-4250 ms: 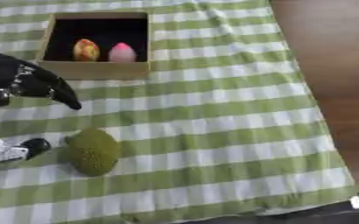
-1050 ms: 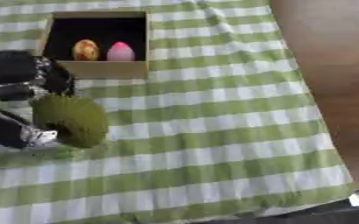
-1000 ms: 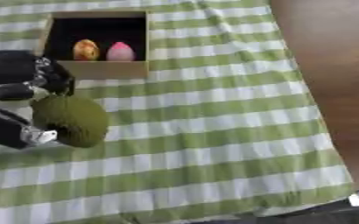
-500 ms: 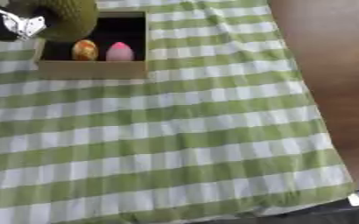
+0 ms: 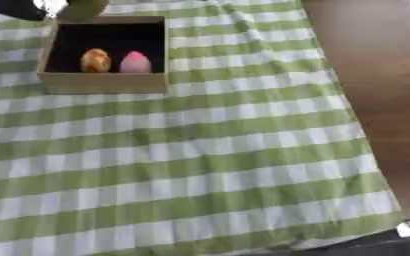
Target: Pick up objects on the table and place them in the box.
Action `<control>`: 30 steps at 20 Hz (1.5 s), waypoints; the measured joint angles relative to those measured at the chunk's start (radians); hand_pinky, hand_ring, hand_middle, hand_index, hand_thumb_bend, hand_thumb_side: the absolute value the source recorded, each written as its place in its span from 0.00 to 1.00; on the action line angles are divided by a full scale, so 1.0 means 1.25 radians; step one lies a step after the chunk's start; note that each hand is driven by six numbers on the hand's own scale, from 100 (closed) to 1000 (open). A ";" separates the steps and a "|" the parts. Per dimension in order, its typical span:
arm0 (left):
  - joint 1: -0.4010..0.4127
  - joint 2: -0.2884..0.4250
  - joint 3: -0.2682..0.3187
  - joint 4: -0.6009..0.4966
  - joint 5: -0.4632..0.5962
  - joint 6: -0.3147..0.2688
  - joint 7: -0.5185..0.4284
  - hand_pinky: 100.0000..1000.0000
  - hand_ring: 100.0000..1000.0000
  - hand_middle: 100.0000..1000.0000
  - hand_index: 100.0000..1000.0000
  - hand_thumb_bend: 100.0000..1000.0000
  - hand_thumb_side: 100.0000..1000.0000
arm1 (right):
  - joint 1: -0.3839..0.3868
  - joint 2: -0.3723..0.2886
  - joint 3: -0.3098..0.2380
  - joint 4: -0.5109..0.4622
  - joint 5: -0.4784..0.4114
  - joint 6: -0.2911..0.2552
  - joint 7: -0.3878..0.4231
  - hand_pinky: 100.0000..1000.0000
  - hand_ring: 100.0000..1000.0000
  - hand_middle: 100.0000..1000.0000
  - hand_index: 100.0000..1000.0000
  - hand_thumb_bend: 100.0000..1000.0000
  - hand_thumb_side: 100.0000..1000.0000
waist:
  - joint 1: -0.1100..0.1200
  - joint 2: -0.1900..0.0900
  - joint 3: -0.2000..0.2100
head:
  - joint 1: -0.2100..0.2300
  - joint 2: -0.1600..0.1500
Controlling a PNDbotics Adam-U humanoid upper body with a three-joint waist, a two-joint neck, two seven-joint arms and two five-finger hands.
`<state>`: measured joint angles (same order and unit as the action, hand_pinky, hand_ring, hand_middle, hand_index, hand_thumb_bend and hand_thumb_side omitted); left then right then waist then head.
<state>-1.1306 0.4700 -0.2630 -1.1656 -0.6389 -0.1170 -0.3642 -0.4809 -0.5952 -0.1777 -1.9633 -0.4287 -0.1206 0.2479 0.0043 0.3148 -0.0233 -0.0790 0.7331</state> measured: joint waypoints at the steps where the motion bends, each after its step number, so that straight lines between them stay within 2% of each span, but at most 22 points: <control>1: -0.008 -0.011 0.008 0.030 -0.018 -0.008 0.009 0.55 0.55 0.47 0.51 0.00 0.23 | -0.003 0.000 0.000 0.000 0.000 0.000 0.001 1.00 0.95 0.58 0.94 0.00 0.48 | 0.000 0.003 -0.002 | 0.002 -0.004; 7: -0.038 -0.060 0.052 0.179 -0.134 -0.051 0.074 0.56 0.56 0.48 0.53 0.00 0.19 | -0.012 0.001 0.001 0.002 0.000 -0.001 0.009 1.00 0.95 0.57 0.94 0.00 0.48 | 0.000 0.016 -0.014 | 0.014 -0.019; 11: -0.039 -0.080 0.076 0.248 -0.198 -0.061 0.121 0.60 0.59 0.52 0.59 0.00 0.12 | -0.016 0.004 0.001 0.002 -0.001 -0.001 0.013 1.00 0.95 0.57 0.94 0.00 0.48 | 0.000 0.020 -0.018 | 0.020 -0.028; 12: -0.039 -0.083 0.080 0.261 -0.212 -0.061 0.130 0.62 0.62 0.54 0.63 0.00 0.01 | -0.016 0.006 0.001 0.002 -0.001 0.000 0.014 1.00 0.95 0.57 0.94 0.00 0.48 | 0.000 0.021 -0.019 | 0.020 -0.030; 13: -0.039 -0.086 0.083 0.272 -0.224 -0.062 0.138 0.64 0.64 0.56 0.66 0.00 0.08 | -0.016 0.008 0.001 0.002 -0.001 0.001 0.015 1.00 0.95 0.57 0.94 0.00 0.48 | 0.000 0.021 -0.020 | 0.021 -0.032; 14: -0.039 -0.089 0.086 0.282 -0.236 -0.062 0.145 0.66 0.66 0.58 0.70 0.00 0.07 | -0.016 0.009 0.001 0.002 -0.001 0.002 0.016 1.00 0.95 0.57 0.94 0.00 0.48 | 0.000 0.022 -0.020 | 0.021 -0.032; 16: -0.037 -0.091 0.090 0.297 -0.258 -0.059 0.156 0.75 0.76 0.71 0.86 0.00 0.05 | -0.016 0.009 0.001 0.002 -0.002 0.002 0.017 1.00 0.95 0.57 0.94 0.00 0.48 | 0.000 0.022 -0.020 | 0.021 -0.032; 17: -0.034 -0.092 0.091 0.302 -0.268 -0.057 0.158 0.78 0.79 0.74 0.90 0.00 0.04 | -0.016 0.009 0.001 0.002 -0.003 0.003 0.018 1.00 0.95 0.57 0.94 0.00 0.48 | 0.000 0.022 -0.020 | 0.021 -0.032; 18: -0.032 -0.093 0.091 0.306 -0.275 -0.055 0.160 0.82 0.82 0.79 0.94 0.00 0.06 | -0.016 0.009 0.001 0.002 -0.003 0.004 0.018 1.00 0.95 0.57 0.94 0.00 0.48 | 0.000 0.022 -0.020 | 0.021 -0.032; 21: -0.031 -0.096 0.093 0.311 -0.295 -0.041 0.162 0.85 0.85 0.82 0.98 0.02 0.34 | -0.016 0.013 0.001 0.002 -0.003 0.005 0.020 1.00 0.95 0.57 0.94 0.00 0.48 | 0.000 0.022 -0.020 | 0.021 -0.032; 23: -0.030 -0.096 0.093 0.311 -0.304 -0.032 0.161 0.86 0.86 0.83 0.98 0.05 0.41 | -0.016 0.015 0.000 0.002 -0.004 0.006 0.021 1.00 0.95 0.57 0.94 0.00 0.48 | 0.000 0.022 -0.020 | 0.021 -0.032; 24: -0.029 -0.096 0.093 0.311 -0.307 -0.029 0.161 0.86 0.87 0.83 0.98 0.07 0.42 | -0.016 0.015 0.000 0.002 -0.004 0.006 0.021 1.00 0.95 0.57 0.94 0.00 0.48 | 0.000 0.022 -0.020 | 0.021 -0.032; 27: -0.025 -0.096 0.093 0.308 -0.311 -0.022 0.162 0.88 0.90 0.84 0.98 0.15 0.52 | -0.015 0.015 0.000 0.002 -0.004 0.008 0.022 1.00 0.95 0.57 0.94 0.00 0.48 | 0.000 0.022 -0.020 | 0.021 -0.032; 30: -0.025 -0.096 0.093 0.300 -0.313 -0.015 0.162 0.88 0.90 0.84 0.98 0.13 0.52 | -0.011 0.015 0.000 0.002 -0.005 0.009 0.023 1.00 0.95 0.57 0.94 0.00 0.48 | 0.000 0.022 -0.019 | 0.021 -0.031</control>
<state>-1.1616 0.3500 -0.1462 -0.7911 -1.0298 -0.1359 -0.1615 -0.4948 -0.5765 -0.1778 -1.9604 -0.4344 -0.1092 0.2762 0.0041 0.3420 -0.0475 -0.0527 0.6939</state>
